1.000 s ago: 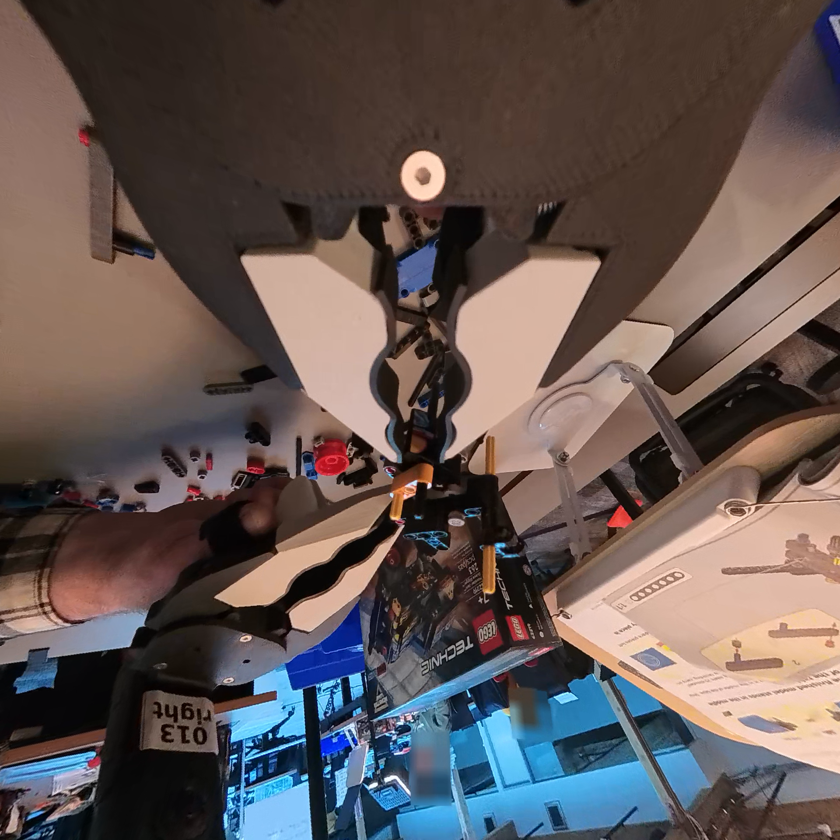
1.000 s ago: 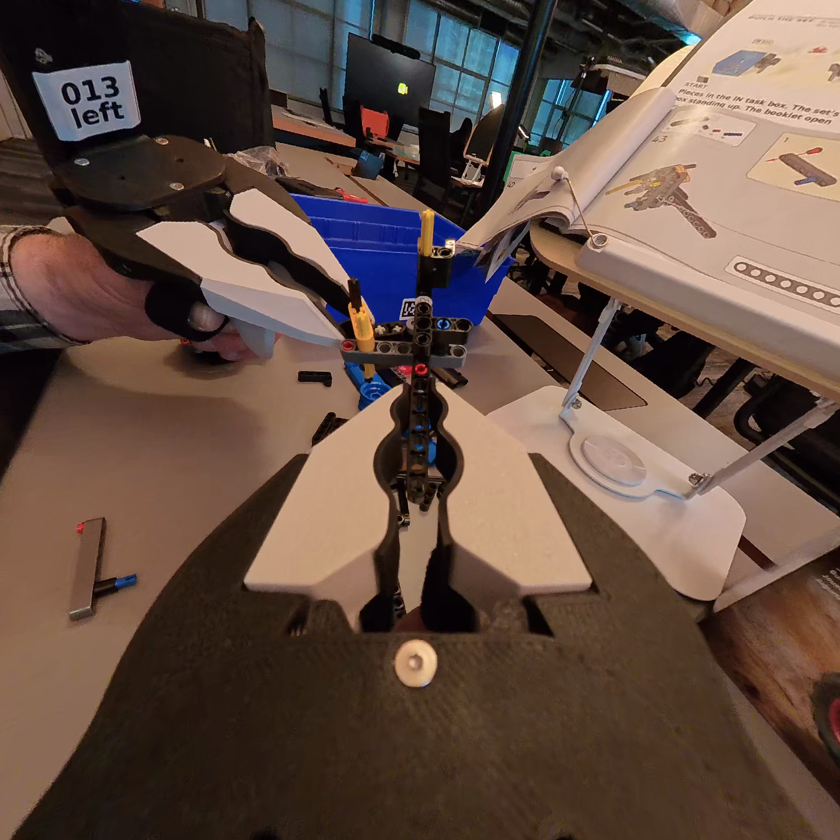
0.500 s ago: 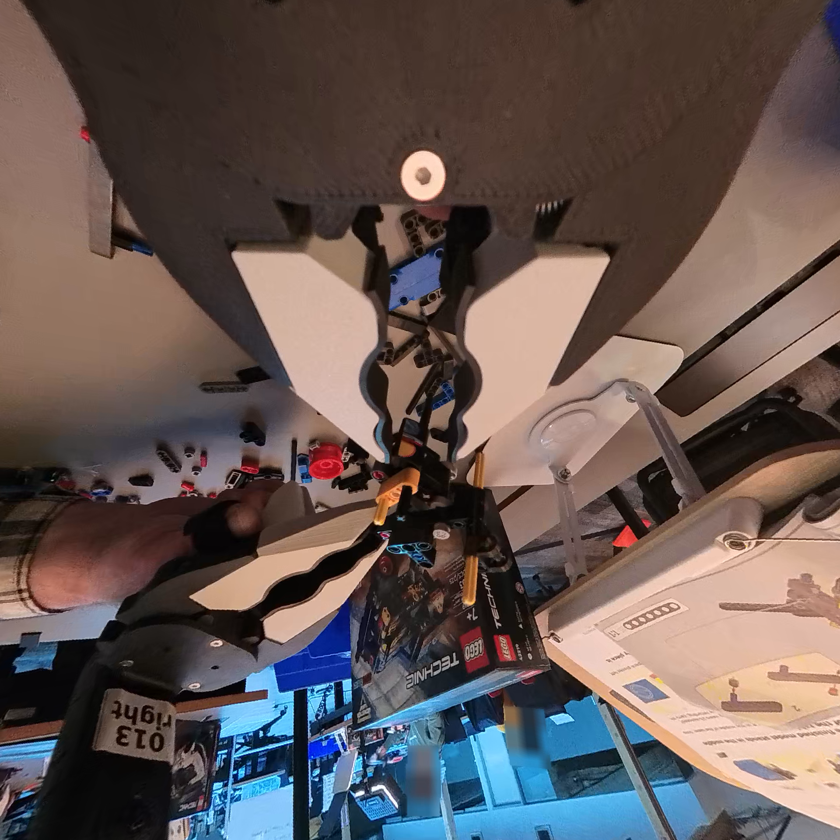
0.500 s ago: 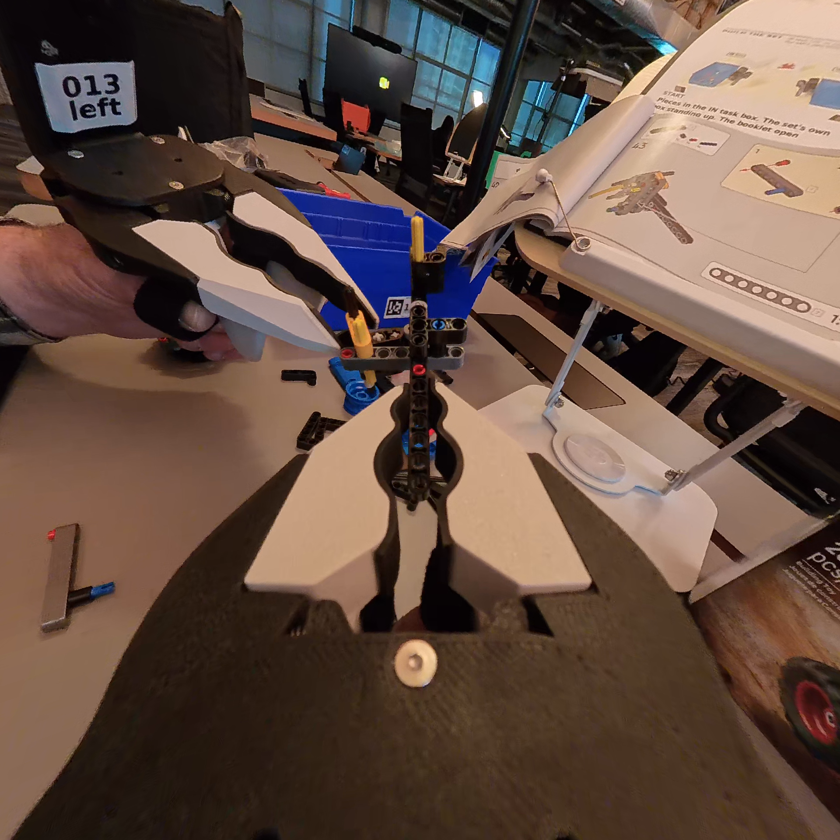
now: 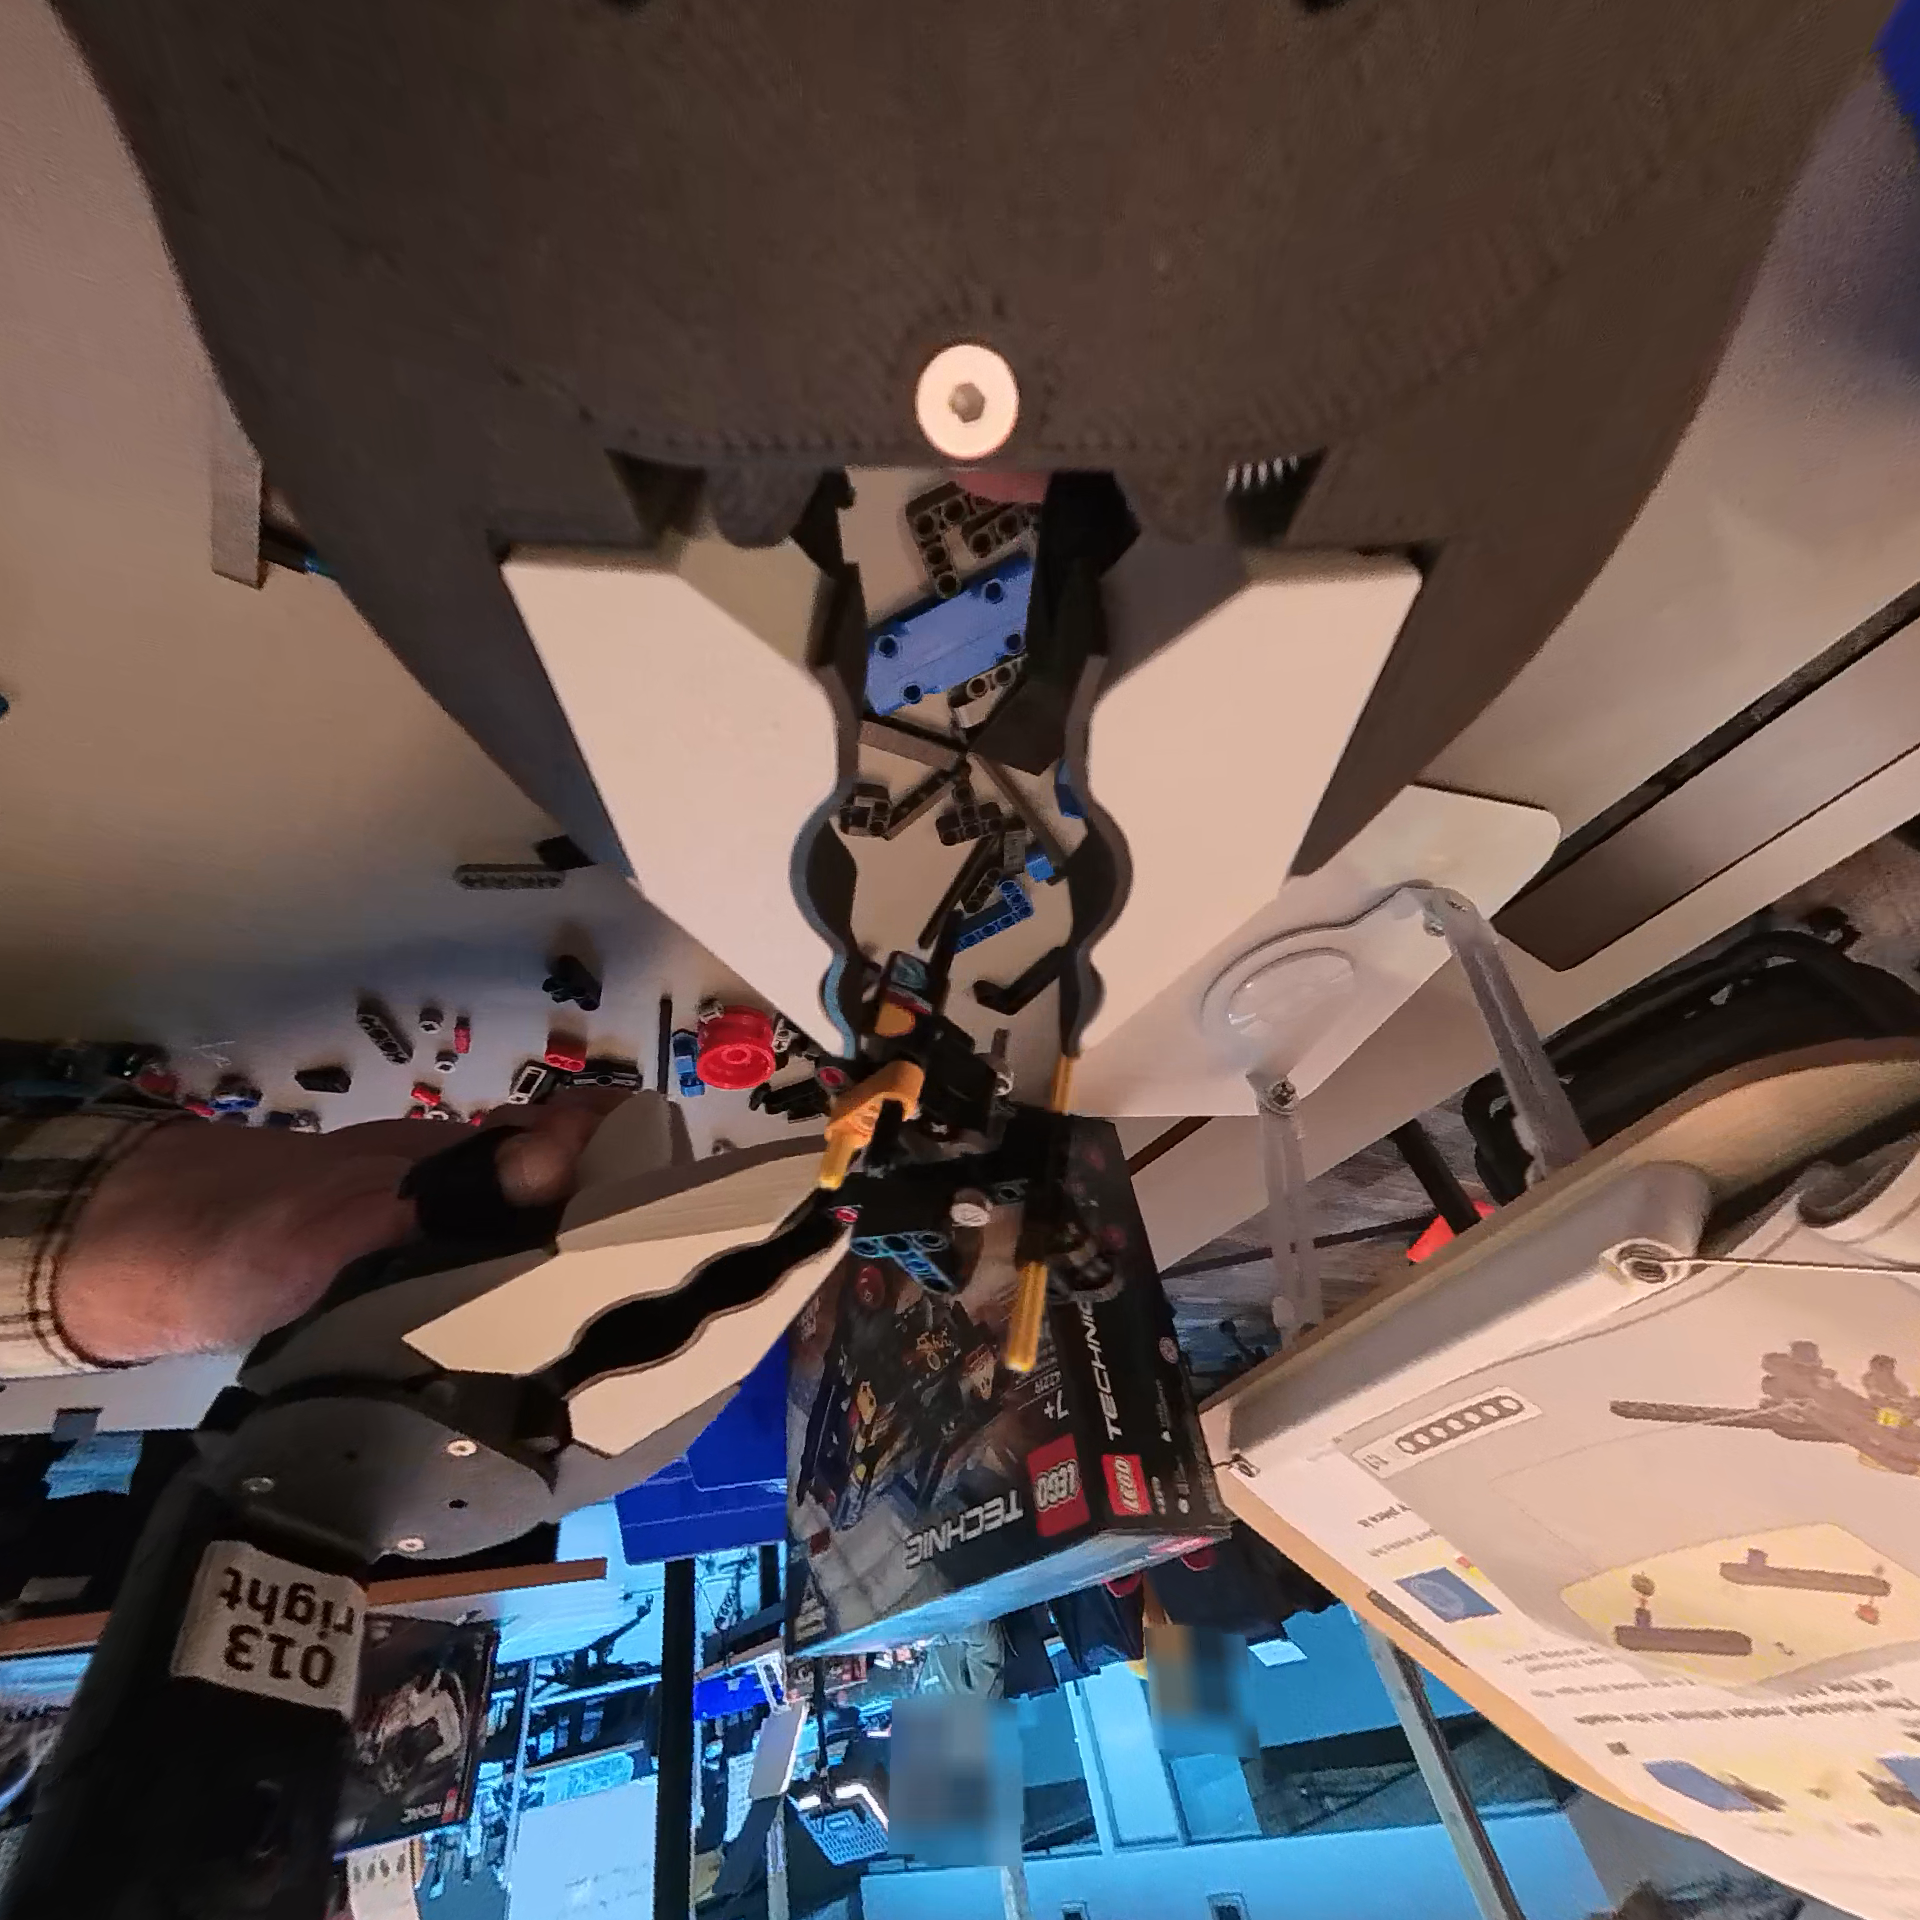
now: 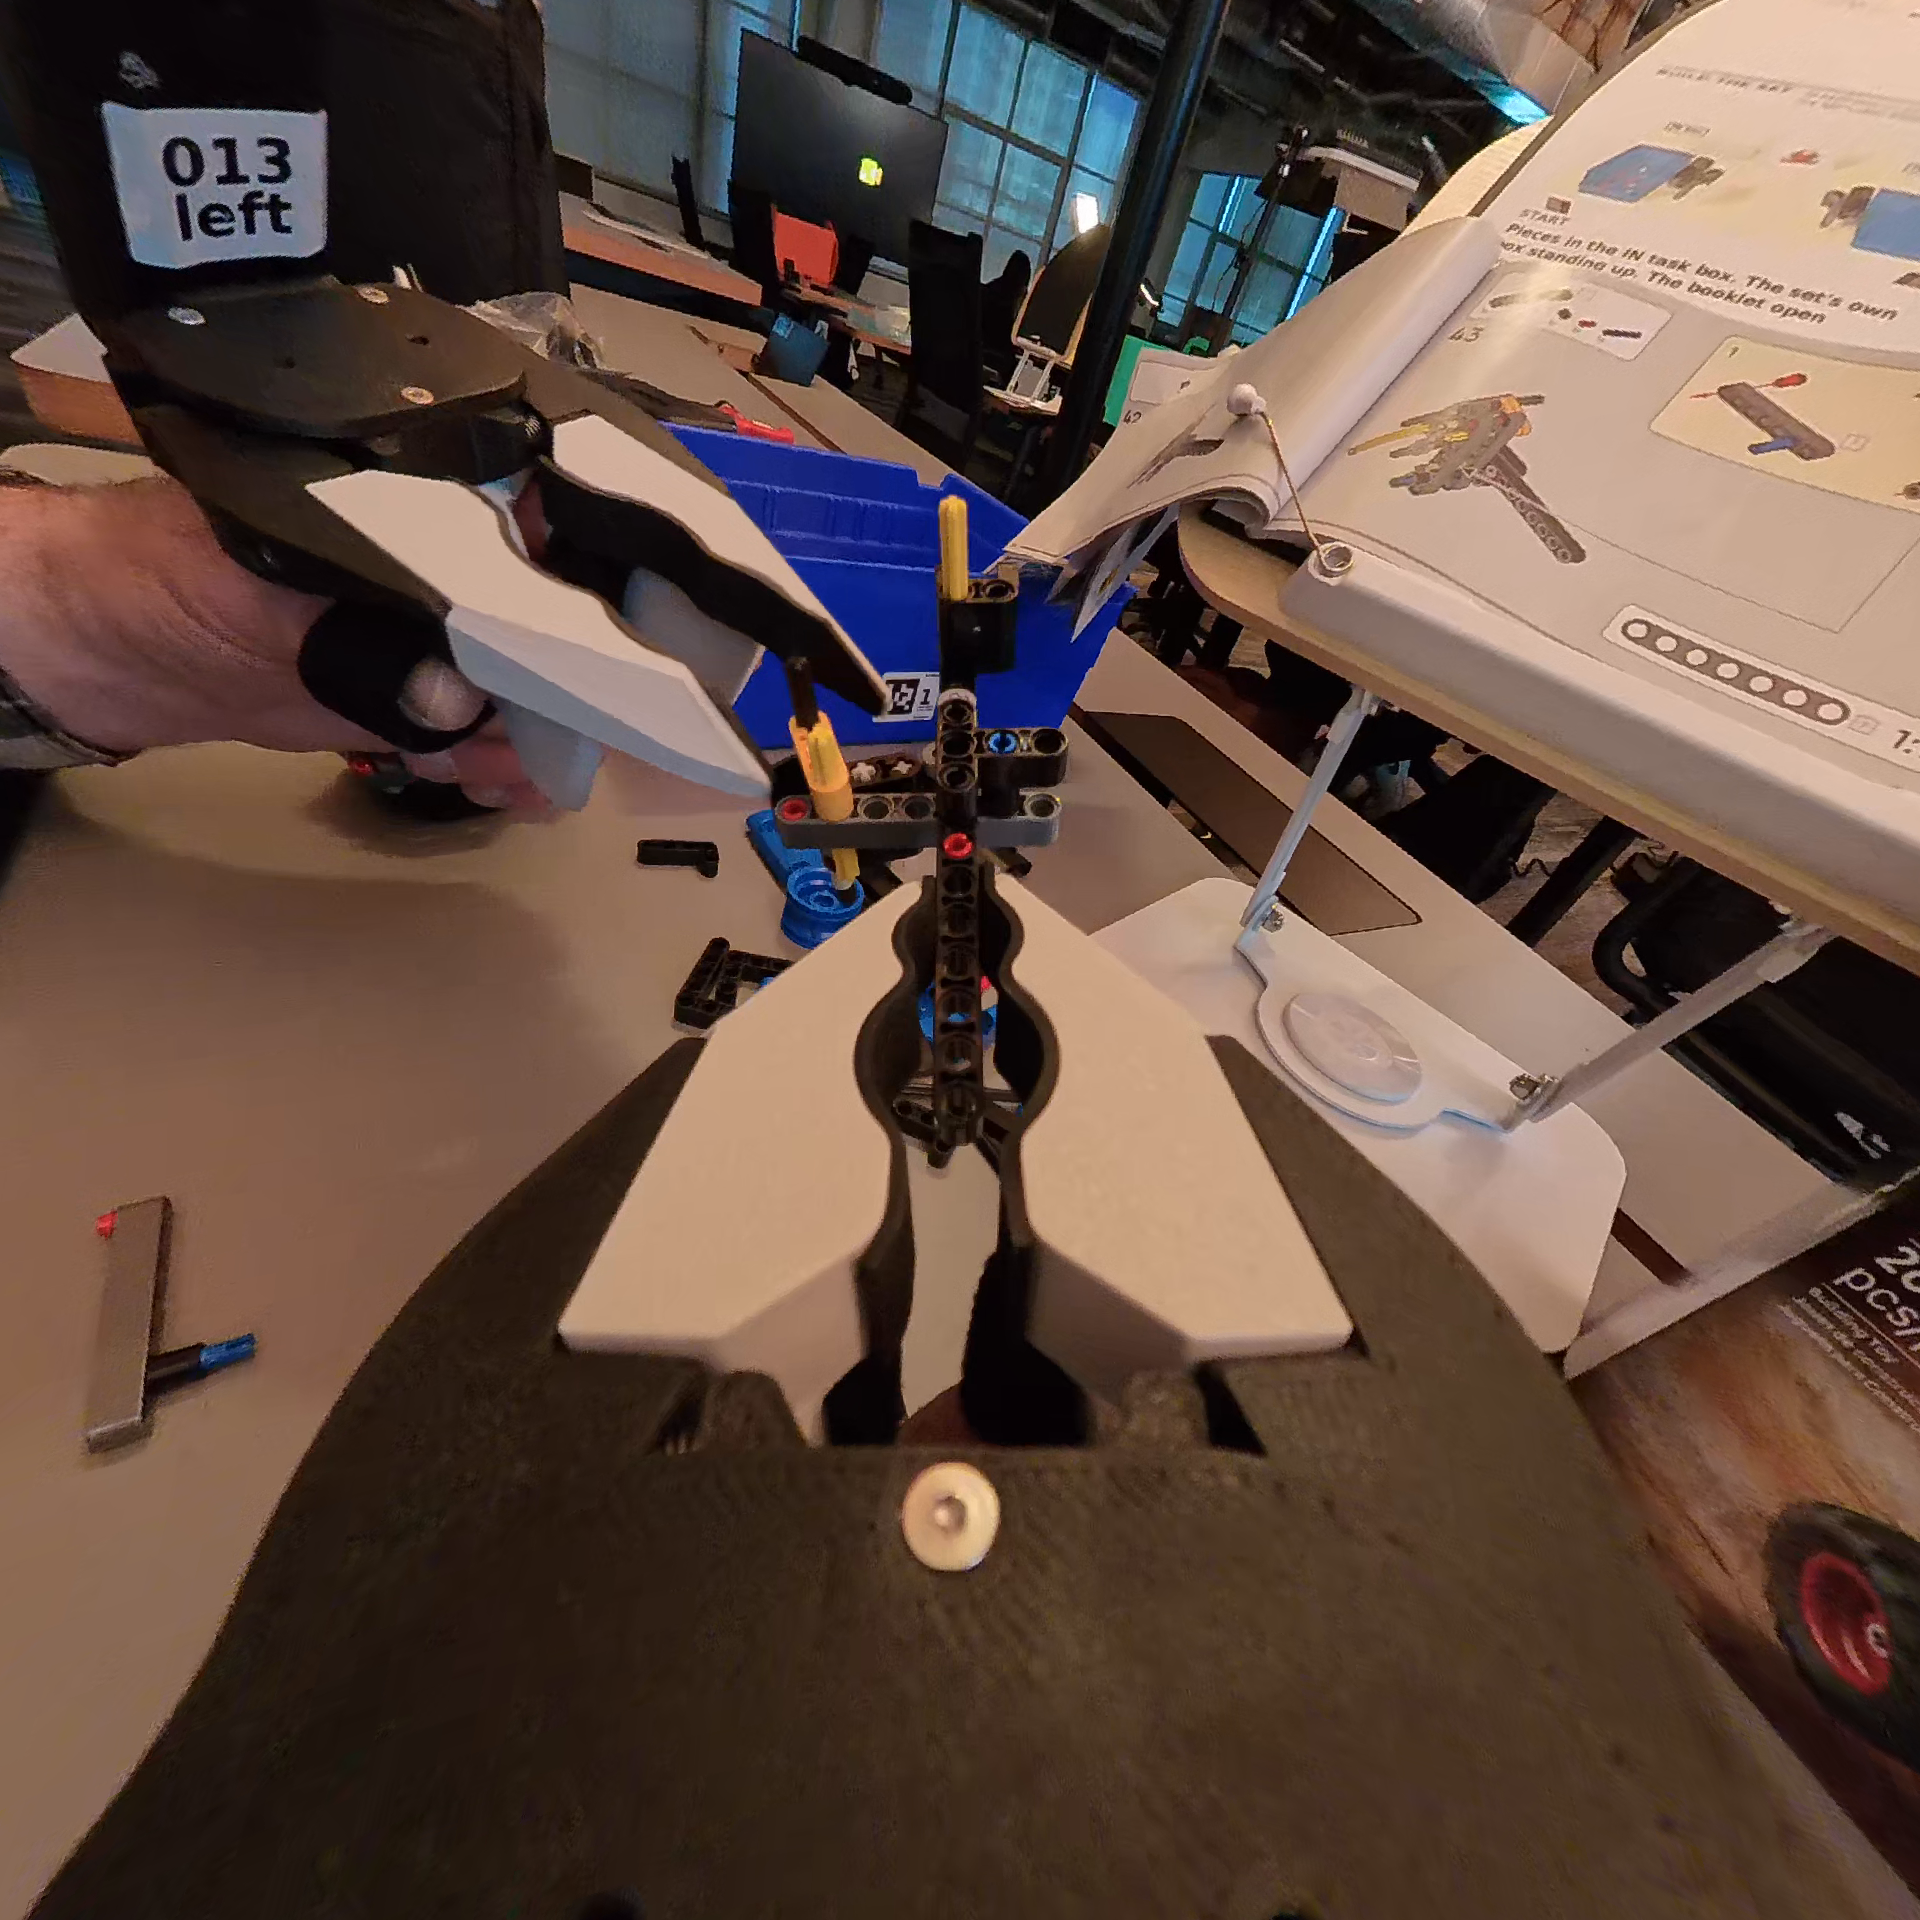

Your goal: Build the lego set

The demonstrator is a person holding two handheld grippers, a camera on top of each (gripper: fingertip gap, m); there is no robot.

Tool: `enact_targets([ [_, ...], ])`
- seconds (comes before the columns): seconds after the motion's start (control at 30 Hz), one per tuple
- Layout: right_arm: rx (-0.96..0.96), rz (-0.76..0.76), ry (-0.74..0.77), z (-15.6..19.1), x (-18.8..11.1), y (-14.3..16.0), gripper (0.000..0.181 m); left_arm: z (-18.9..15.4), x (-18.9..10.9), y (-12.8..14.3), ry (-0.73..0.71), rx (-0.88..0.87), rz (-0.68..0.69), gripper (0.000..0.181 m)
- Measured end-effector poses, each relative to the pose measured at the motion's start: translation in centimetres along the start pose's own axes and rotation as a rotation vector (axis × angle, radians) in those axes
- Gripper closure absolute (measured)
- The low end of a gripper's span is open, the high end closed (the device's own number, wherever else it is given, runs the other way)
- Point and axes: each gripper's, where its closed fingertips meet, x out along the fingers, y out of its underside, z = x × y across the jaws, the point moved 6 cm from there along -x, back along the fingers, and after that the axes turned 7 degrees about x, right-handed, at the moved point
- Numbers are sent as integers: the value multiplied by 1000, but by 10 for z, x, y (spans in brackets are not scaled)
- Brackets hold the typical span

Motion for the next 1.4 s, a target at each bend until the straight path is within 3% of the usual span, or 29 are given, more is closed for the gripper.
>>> enact_targets([
  [0.27, -128, -4, 76, 3, -1, -6, 178, 6, -3, 0, -8, -14, -20, 143],
  [0.47, -281, 11, 164, 6, -2, -10, 177, 12, -6, -1, -35, -16, -48, 151],
  [0.63, -318, 10, 157, 12, -2, -13, 177, 13, -7, -3, -51, 7, -49, 149],
  [0.93, -105, 305, -277, 61, 19, 28, 177, 53, -43, -9, -285, 138, 63, 156],
  [1.1, -81, 488, -424, 92, 29, 53, 178, 82, -61, 0, -426, 67, 147, 157],
  [1.2, -45, 581, -456, 95, 30, 58, 153, 102, -72, 0, -498, 59, 228, 150],
  [1.27, -59, 608, -472, 93, 30, 52, 135, 121, -83, -6, -546, 56, 246, 149],
  [1.4, -139, 539, -414, 63, 43, 6, 135, 180, -99, -15, -589, -53, 234, 145],
])
